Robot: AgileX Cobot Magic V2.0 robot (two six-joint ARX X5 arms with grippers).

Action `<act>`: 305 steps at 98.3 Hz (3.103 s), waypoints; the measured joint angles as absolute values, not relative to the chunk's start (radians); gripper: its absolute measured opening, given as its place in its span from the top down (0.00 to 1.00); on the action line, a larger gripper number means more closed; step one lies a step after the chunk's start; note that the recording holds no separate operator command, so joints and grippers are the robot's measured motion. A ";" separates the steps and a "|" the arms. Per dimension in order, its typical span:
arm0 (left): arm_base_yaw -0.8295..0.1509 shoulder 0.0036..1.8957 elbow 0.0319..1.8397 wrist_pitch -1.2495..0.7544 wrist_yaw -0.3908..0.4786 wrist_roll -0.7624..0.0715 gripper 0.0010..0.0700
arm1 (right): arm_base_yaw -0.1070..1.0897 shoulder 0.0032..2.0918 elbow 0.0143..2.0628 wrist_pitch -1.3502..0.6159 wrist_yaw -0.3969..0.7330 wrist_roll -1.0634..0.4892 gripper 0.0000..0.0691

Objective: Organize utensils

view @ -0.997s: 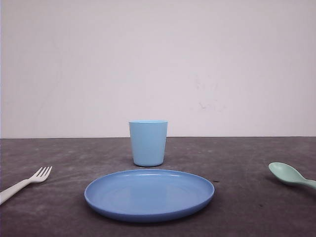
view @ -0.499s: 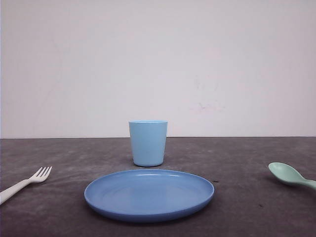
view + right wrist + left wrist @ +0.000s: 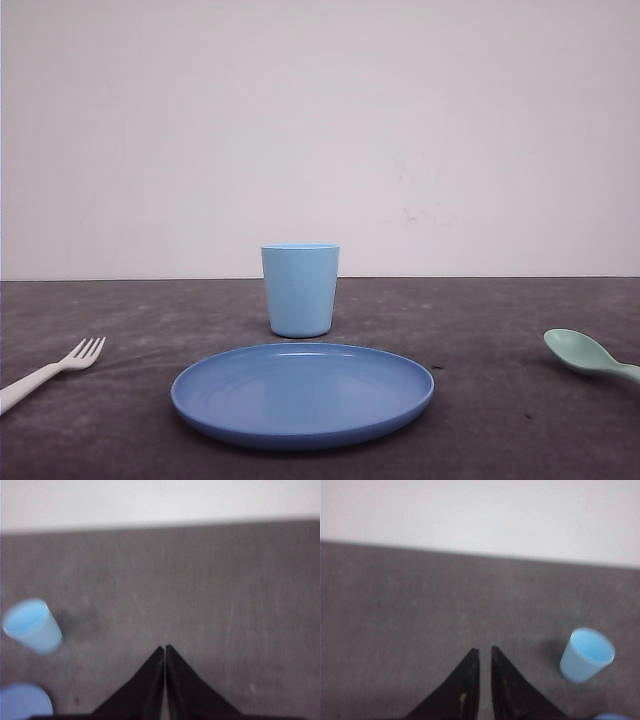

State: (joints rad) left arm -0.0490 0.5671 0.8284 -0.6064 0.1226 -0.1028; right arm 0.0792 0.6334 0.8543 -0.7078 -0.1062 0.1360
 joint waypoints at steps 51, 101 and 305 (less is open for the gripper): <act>-0.084 0.793 0.828 -0.702 0.123 -0.066 0.99 | 0.079 0.916 0.854 -0.827 -0.046 0.099 0.99; -0.084 0.792 0.828 -0.746 0.123 -0.063 0.31 | 0.079 0.916 0.854 -0.848 -0.030 0.093 0.05; -0.505 1.354 0.652 -0.385 -0.082 -0.379 0.65 | 0.079 0.916 0.854 -0.849 -0.030 0.092 0.02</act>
